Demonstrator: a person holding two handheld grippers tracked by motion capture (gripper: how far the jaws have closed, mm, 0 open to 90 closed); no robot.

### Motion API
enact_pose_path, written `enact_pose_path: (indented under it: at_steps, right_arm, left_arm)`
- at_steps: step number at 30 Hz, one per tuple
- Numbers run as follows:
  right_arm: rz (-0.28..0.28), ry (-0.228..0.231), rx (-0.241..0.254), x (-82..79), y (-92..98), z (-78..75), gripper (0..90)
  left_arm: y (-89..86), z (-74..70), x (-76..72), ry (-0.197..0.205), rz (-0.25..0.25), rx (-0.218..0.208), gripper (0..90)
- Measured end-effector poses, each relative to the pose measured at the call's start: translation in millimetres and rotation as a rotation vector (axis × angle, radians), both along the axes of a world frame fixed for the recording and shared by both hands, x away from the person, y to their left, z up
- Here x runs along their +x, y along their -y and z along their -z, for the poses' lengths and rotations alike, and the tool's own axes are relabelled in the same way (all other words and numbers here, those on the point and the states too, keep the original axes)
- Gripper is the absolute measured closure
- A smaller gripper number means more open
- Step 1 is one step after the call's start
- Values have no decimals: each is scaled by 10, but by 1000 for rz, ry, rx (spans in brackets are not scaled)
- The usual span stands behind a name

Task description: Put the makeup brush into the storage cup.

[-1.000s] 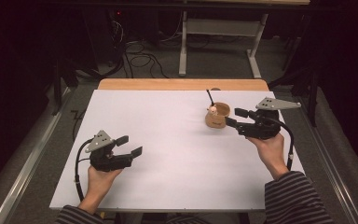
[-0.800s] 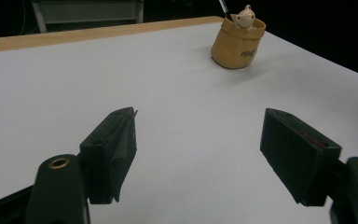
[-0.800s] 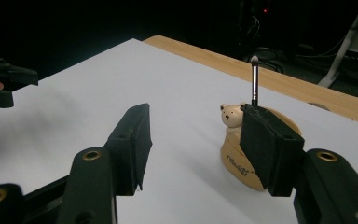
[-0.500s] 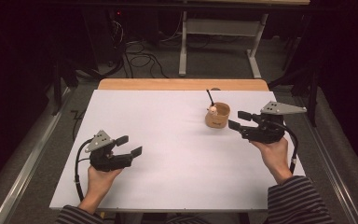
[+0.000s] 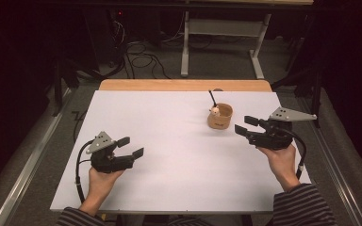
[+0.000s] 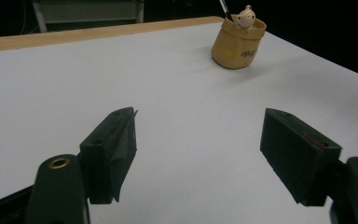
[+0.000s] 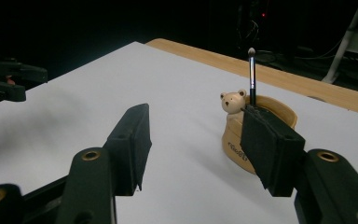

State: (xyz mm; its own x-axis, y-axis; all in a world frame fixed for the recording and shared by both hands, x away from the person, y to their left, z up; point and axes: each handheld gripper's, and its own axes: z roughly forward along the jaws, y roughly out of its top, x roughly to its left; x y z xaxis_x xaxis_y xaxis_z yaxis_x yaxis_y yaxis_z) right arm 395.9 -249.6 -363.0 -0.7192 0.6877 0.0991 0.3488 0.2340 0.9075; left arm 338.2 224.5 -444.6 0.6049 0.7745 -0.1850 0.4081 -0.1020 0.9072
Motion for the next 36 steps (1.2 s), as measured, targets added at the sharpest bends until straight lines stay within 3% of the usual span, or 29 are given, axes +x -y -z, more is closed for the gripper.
enact_pose_path:
  at_steps: [36]
  right_arm:
    - [-13,-10,47,-226,79,162,435]
  left_arm:
    - [3,-1,-3,2,0,2,273]
